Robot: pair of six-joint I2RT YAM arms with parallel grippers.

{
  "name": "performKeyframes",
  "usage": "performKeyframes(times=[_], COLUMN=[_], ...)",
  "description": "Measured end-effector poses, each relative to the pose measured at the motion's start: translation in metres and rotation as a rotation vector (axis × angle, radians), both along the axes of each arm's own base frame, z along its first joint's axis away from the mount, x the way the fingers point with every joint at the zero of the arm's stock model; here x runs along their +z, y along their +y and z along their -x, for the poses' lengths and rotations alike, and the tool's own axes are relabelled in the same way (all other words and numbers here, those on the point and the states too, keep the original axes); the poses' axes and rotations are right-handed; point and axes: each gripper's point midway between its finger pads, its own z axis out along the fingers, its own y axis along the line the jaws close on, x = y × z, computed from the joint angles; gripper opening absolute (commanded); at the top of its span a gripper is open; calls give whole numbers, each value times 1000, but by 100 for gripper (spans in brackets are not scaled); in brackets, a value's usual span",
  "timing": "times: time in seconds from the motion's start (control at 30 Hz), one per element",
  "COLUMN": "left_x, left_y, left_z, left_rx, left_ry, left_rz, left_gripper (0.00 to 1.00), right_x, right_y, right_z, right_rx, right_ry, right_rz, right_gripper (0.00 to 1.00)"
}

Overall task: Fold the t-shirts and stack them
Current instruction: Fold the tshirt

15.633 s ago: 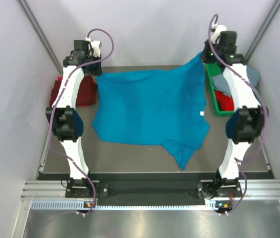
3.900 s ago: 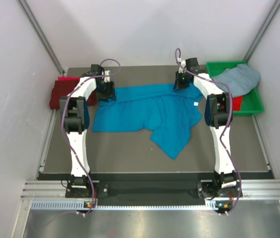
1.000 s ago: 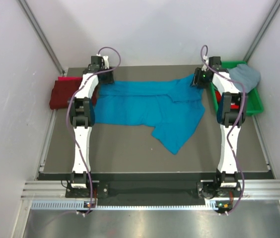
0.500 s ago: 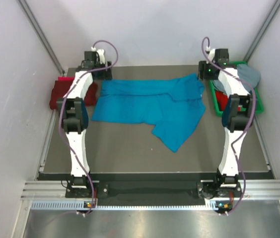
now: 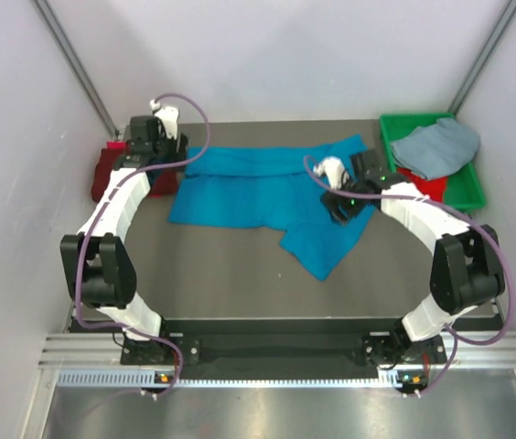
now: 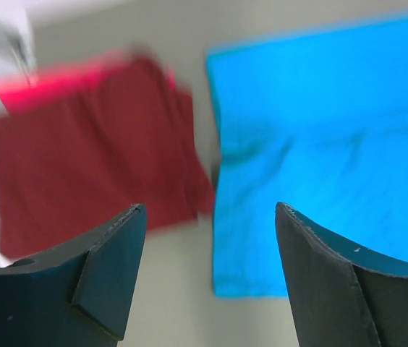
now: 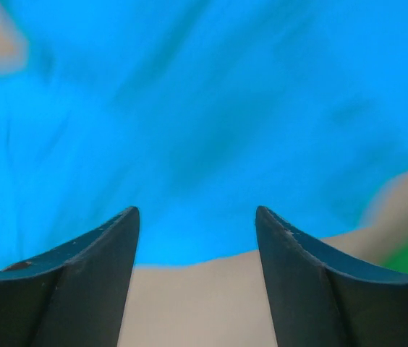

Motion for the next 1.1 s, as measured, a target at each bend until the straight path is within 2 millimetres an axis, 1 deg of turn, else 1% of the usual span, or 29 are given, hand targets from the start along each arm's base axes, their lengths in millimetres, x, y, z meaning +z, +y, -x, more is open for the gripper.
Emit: performKeyframes(times=[0.07, 0.1, 0.17, 0.2, 0.27, 0.37, 0.43, 0.5, 0.7, 0.77, 0.87, 0.97, 1.1], left_x=[-32, -45, -59, -62, -62, -51, -45, -42, -46, -47, -46, -44, -43], left_y=[6, 9, 13, 14, 17, 19, 20, 22, 26, 26, 26, 26, 26], left_z=[13, 18, 26, 29, 32, 34, 34, 34, 43, 44, 48, 50, 53], left_rx=[40, 55, 76, 84, 93, 98, 105, 113, 130, 129, 130, 134, 140], left_ry=[80, 112, 153, 160, 161, 138, 127, 130, 174, 182, 185, 182, 179], left_rz=[-5, -7, -17, -21, -30, -38, -42, -49, -66, -67, -63, -57, -50], left_gripper=[77, 78, 78, 78, 78, 78, 78, 78, 78, 78, 78, 78, 78], right_x=[-43, -58, -75, -78, -75, -63, -59, -61, -74, -79, -88, -96, -103], right_y=[0, -2, -5, -4, 1, 20, 30, 37, 60, 68, 72, 71, 64], right_z=[36, 52, 76, 84, 96, 112, 123, 134, 165, 171, 177, 178, 180], right_rx=[52, 71, 99, 117, 159, 252, 301, 343, 467, 509, 542, 552, 551], right_ry=[119, 172, 233, 240, 228, 165, 145, 146, 183, 188, 208, 224, 225], right_rz=[45, 65, 91, 97, 101, 96, 86, 83, 103, 114, 135, 159, 190], right_gripper=[58, 57, 55, 55, 55, 55, 54, 54, 54, 54, 54, 54, 54])
